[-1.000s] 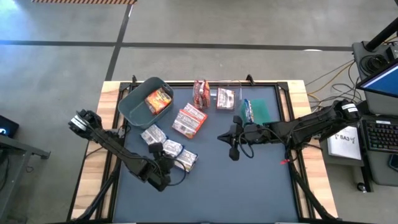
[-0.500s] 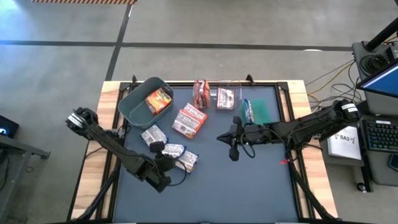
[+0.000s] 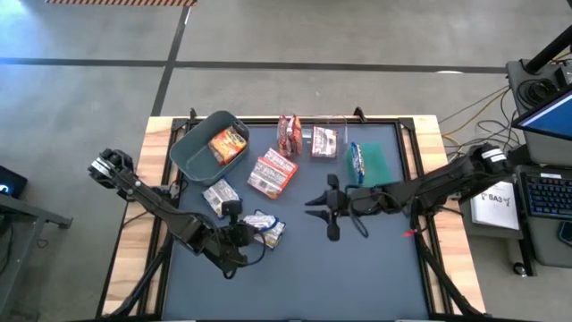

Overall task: Sort Maruchan noodles
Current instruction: Put the blue noodle pack into the green bin

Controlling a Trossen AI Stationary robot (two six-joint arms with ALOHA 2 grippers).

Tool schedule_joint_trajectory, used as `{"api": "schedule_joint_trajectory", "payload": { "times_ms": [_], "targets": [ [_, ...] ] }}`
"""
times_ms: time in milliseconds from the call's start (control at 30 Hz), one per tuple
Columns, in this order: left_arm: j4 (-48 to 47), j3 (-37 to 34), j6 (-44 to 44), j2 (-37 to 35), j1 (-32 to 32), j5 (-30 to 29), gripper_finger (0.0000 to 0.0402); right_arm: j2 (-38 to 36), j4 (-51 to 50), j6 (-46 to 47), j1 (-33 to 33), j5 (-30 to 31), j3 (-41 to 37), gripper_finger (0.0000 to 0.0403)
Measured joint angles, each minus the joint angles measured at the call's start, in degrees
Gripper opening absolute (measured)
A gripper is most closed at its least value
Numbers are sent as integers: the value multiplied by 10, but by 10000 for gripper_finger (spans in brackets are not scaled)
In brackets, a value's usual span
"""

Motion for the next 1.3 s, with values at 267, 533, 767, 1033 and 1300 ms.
{"api": "schedule_joint_trajectory", "payload": {
  "times_ms": [267,533,767,1033,1300],
  "targets": [
    [6,-1,0,0,10,-2,0,135,143,-77,1,-21,22,221],
    [6,-4,0,0,12,-2,0,287,88,-156,0,-28,156,250],
    [6,-18,-3,0,12,58,0,335,-124,-185,0,-30,263,238],
    [8,-38,-33,1,-9,185,0,311,-225,-46,0,-60,290,231],
    [113,-122,-76,1,-30,189,0,286,-253,255,17,-149,278,229]
  ]
}}
